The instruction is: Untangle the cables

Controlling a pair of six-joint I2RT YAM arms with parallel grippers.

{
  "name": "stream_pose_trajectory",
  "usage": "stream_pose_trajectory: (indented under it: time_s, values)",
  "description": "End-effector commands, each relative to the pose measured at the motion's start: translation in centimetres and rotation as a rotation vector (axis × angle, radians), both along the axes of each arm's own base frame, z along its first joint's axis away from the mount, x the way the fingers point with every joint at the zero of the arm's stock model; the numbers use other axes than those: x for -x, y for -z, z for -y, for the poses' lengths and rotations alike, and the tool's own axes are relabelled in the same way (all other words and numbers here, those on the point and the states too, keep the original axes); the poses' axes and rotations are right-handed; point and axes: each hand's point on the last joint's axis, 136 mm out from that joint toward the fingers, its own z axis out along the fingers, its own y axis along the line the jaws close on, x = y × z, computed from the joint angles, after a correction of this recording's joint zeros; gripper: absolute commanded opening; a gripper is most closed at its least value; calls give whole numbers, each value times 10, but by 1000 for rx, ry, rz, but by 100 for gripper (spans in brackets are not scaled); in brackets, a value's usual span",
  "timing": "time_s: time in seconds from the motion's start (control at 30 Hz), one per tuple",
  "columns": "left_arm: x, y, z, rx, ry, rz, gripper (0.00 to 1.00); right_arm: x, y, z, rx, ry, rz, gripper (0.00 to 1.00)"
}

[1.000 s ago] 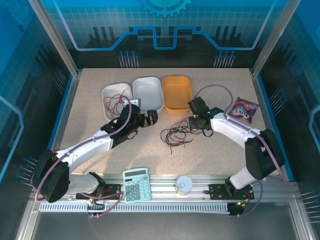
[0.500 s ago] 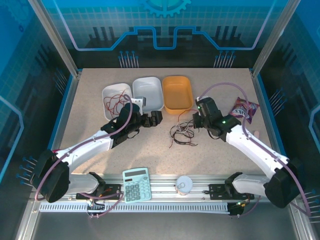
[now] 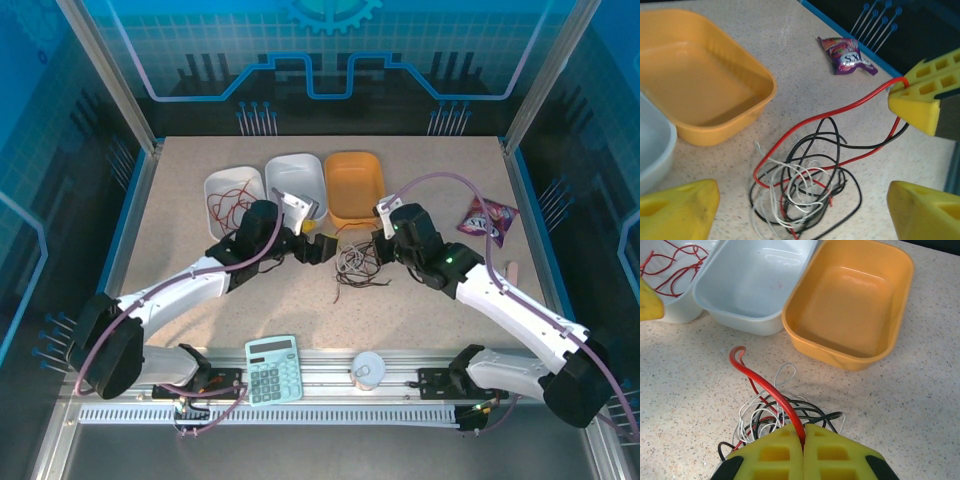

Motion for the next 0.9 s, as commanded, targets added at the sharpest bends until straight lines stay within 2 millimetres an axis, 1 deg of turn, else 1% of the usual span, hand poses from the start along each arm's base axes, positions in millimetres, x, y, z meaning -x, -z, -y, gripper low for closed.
stream_pose_trajectory:
  time_s: [0.0,0.07,0.1,0.13,0.2,0.27,0.33,0.37,0.43,0.53,0.6,0.7,0.8,0.87]
  values:
    - [-3,-6,9,-77,93,90,86,3,-12,-14,-27,-71,53,5]
    - [-5,-5,12,-95,114,105,85,5,-14,-18,-35,-93,61,6]
    - [-6,-5,14,-102,128,114,81,6,-15,-19,-37,-102,63,6]
    - [-7,-5,17,-107,142,121,81,7,-15,-20,-40,-109,64,6]
    - [-7,-4,22,-116,179,130,80,8,-18,-22,-43,-118,71,6]
    - [-5,-4,27,-120,219,131,75,9,-19,-22,-42,-123,74,6]
    - [-5,-5,31,-116,244,140,73,10,-19,-23,-43,-130,71,6]
    - [-6,-5,32,-116,245,143,72,11,-20,-24,-46,-135,71,6]
    - [-11,-3,34,-122,246,140,67,12,-19,-26,-47,-145,68,6]
    - [-15,2,38,-133,252,131,65,13,-19,-29,-49,-154,68,7]
    - [-19,3,41,-134,253,129,60,13,-19,-30,-48,-156,67,7]
    - [-20,3,47,-134,264,130,57,13,-18,-31,-44,-161,64,7]
    - [-20,5,52,-144,277,131,44,13,-17,-30,-37,-155,63,8]
    - [-20,4,54,-144,277,130,30,13,-16,-29,-34,-147,63,8]
